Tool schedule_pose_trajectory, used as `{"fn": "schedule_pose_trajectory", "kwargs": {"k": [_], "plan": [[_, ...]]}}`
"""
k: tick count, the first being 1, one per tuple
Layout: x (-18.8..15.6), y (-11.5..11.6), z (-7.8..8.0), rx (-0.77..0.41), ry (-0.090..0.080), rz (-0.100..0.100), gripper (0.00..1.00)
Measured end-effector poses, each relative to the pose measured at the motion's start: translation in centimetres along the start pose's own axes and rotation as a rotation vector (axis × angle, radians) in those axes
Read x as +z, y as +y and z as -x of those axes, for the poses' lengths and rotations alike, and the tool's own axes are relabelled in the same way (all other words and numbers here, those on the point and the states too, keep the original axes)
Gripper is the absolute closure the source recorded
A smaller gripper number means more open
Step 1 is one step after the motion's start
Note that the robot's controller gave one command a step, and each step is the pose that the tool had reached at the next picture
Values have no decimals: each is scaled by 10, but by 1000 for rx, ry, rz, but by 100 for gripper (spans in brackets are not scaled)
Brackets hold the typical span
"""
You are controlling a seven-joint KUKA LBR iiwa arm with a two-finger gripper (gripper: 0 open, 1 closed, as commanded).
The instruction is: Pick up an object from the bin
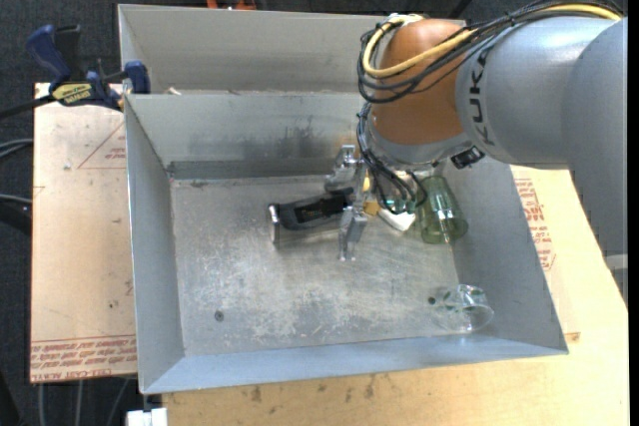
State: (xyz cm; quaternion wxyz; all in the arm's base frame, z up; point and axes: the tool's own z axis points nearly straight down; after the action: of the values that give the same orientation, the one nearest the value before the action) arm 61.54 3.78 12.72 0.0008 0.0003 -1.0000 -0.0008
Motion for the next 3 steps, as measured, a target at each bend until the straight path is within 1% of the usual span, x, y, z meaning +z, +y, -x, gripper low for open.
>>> {"fn": "schedule_pose_trajectory", "kwargs": {"k": [1, 2, 3], "plan": [[-3, 0, 1, 0, -3, 0, 0], [30, 11, 17, 178, -11, 0, 100], [30, 11, 17, 178, -11, 0, 100]]}}
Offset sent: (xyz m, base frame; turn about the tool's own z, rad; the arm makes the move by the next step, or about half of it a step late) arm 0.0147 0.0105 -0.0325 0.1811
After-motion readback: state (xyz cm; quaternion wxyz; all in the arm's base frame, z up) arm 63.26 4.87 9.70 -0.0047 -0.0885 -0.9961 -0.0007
